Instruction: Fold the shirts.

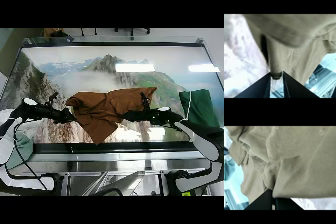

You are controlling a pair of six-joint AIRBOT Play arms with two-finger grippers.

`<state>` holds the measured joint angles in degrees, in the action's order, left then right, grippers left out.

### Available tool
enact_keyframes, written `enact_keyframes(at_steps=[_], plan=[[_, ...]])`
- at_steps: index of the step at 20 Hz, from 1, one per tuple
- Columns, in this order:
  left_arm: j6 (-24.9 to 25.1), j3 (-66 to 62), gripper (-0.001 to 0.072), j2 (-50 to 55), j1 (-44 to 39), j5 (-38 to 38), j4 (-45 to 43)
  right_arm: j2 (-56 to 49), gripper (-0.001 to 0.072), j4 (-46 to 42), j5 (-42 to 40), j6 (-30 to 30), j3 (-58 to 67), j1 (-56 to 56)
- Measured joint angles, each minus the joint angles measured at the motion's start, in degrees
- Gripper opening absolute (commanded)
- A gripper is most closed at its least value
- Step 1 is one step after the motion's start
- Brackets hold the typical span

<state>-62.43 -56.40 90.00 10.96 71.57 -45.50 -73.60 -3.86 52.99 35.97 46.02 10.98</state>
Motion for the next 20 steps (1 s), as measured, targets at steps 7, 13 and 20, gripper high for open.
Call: enact_keyframes(at_steps=[7,13,20], plan=[[0.8,0.0,0.0012,2.2,-3.2,-3.1,0.2,0.0,0.0021,0.0,-0.3,0.0,0.0,0.0],[4.5,-5.9,0.001,0.4,-3.1,2.1,9.7,6.9,0.002,0.8,5.0,0.7,5.9,-2.1],[2.4,-30.3,0.0011,-26.3,3.9,6.5,26.1,30.4,0.002,-1.8,8.7,2.6,29.6,-12.2]])
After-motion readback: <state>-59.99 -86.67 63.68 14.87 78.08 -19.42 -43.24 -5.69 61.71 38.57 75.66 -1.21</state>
